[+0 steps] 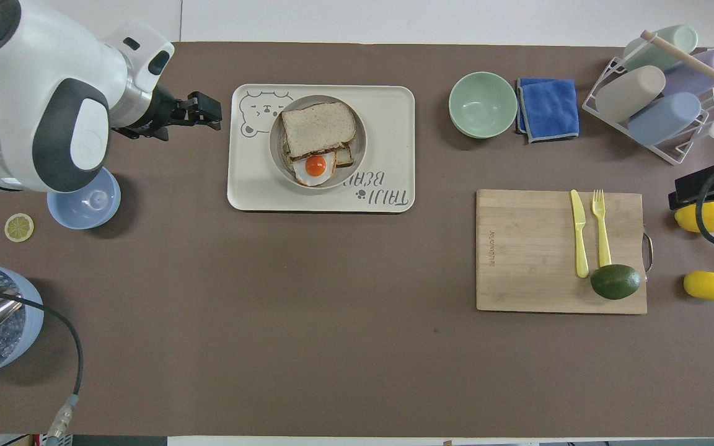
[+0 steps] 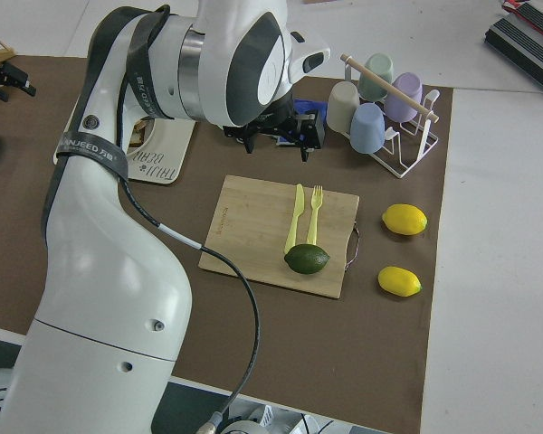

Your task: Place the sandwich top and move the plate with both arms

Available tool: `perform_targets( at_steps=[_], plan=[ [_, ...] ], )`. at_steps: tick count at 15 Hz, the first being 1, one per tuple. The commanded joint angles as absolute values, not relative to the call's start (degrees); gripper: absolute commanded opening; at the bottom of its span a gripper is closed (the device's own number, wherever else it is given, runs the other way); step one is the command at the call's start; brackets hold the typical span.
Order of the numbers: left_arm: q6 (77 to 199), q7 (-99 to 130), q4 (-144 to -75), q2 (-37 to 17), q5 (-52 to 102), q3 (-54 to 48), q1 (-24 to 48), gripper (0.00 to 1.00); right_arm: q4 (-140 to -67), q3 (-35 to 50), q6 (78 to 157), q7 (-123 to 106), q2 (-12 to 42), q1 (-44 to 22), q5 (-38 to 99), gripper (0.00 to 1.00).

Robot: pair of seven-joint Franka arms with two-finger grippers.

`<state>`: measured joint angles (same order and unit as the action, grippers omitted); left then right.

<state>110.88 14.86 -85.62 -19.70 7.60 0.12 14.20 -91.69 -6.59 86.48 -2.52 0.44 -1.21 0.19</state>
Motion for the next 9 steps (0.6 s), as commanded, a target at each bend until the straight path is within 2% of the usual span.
perform_targets(
  at_steps=[1, 9],
  plan=[
    [106.28, 14.33, -87.36, -14.08, 3.26, 0.79, 14.15, 1.0, -92.72, -6.86, 86.22, -2.72, -0.44, -1.14, 0.7, 1.0],
    [88.7, 14.24, -88.5, -1.6, 0.7, 1.14, 12.75, 1.0, -92.72, -6.86, 86.22, -2.72, -0.44, -1.14, 0.7, 1.0]
  ],
)
